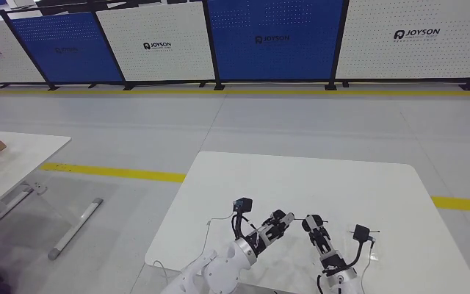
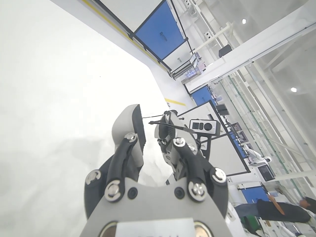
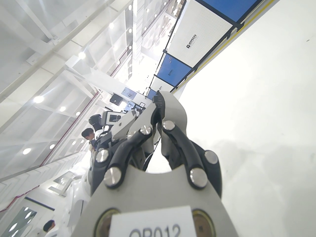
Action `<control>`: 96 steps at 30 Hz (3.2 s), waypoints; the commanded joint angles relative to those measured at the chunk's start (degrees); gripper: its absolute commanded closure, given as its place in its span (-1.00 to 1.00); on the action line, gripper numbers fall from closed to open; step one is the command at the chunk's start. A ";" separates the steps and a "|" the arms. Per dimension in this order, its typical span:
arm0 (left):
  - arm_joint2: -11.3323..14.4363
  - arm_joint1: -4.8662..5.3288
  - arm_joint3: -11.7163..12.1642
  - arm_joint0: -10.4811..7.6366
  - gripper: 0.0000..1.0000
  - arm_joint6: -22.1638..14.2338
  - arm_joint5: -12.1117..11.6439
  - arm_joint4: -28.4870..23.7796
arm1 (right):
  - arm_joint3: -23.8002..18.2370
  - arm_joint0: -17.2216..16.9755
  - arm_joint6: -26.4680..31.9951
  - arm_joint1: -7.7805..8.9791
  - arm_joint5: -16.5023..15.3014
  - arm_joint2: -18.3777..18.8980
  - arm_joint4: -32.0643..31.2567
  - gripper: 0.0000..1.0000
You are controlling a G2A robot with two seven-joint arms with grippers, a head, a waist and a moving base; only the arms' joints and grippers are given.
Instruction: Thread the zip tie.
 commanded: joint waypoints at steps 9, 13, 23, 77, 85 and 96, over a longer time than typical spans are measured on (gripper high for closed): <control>1.18 -0.28 0.06 -0.44 0.48 1.14 1.97 2.67 | -0.05 -0.11 -0.27 -0.08 0.00 -0.04 -0.95 1.00; 1.49 -0.44 0.25 -0.76 0.54 1.72 2.47 3.04 | 0.46 0.07 -0.11 -0.14 0.00 -0.30 -1.31 1.00; 2.06 -0.65 0.72 -1.16 0.98 1.57 2.86 3.95 | 0.46 0.18 -0.11 -0.23 0.00 -0.28 -1.00 1.00; 2.36 -0.93 -0.76 -0.09 -0.84 2.22 1.61 8.00 | -0.69 -0.44 1.98 0.01 0.00 0.00 -0.87 1.00; 1.64 -0.81 -1.34 0.69 -0.16 2.89 1.69 8.55 | -0.59 -0.72 1.21 0.03 0.00 0.91 -0.30 1.00; 1.65 -1.00 -0.75 0.01 0.42 2.76 1.88 8.51 | -0.53 -0.86 1.49 0.06 0.00 1.30 -0.65 1.00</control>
